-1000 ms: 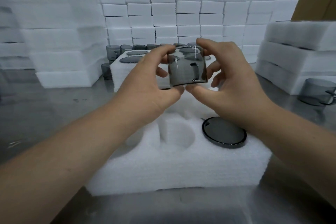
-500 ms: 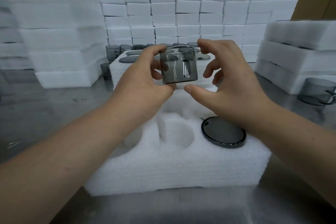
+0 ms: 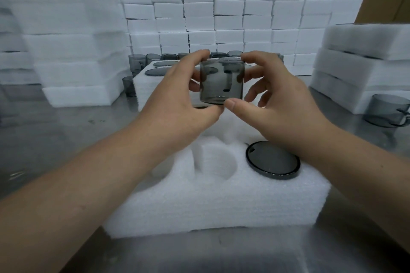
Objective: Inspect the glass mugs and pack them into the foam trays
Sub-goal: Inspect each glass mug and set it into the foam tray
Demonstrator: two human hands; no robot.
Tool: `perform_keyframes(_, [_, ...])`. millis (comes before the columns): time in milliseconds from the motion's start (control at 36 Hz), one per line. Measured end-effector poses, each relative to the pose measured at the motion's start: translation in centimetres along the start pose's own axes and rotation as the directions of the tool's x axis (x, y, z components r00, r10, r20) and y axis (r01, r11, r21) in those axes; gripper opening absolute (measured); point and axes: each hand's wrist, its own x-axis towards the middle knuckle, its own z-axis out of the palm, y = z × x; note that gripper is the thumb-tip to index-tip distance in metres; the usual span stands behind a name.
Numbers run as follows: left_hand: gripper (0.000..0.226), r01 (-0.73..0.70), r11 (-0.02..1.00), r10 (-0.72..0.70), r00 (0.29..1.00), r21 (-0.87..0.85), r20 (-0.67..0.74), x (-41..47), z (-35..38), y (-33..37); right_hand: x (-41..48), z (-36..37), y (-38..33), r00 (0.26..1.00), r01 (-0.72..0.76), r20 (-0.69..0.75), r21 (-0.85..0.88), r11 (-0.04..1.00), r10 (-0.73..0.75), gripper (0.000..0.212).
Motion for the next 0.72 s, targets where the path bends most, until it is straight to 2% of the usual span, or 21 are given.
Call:
perform_keyframes(139, [0.059, -0.024, 0.994, 0.027, 0.999, -0.107, 0.028, -0.33, -0.28, 0.86, 0.02, -0.09, -0.26, 0.999, 0.033, -0.019, 0.018, 0.999, -0.033, 0.054])
perform_keyframes(250, [0.053, -0.031, 0.992, 0.031, 1.000, -0.125, -0.006, -0.38, -0.23, 0.92, 0.04, -0.12, -0.31, 0.999, 0.041, -0.004, 0.020, 0.999, -0.041, 0.052])
perform_keyframes(361, [0.061, -0.013, 0.993, 0.004, 0.997, -0.121, -0.076, -0.10, -0.10, 0.71, 0.06, -0.10, -0.21, 0.999, 0.045, 0.009, 0.010, 0.999, -0.045, 0.052])
perform_keyframes(472, [0.069, -0.026, 0.999, 0.022, 0.995, -0.045, -0.099, -0.06, -0.19, 0.62, 0.10, -0.09, -0.04, 0.999, 0.048, 0.005, 0.004, 0.999, -0.048, 0.053])
perform_keyframes(556, [0.059, -0.057, 0.998, 0.056, 0.995, -0.011, -0.082, -0.15, -0.42, 0.77, 0.09, -0.03, -0.05, 0.999, 0.040, -0.003, 0.006, 0.999, -0.040, 0.050])
perform_keyframes(723, [0.044, -0.061, 0.997, 0.058, 0.996, -0.049, -0.073, -0.20, -0.38, 0.81, 0.17, 0.06, -0.04, 1.000, 0.016, -0.008, 0.002, 1.000, -0.016, 0.045])
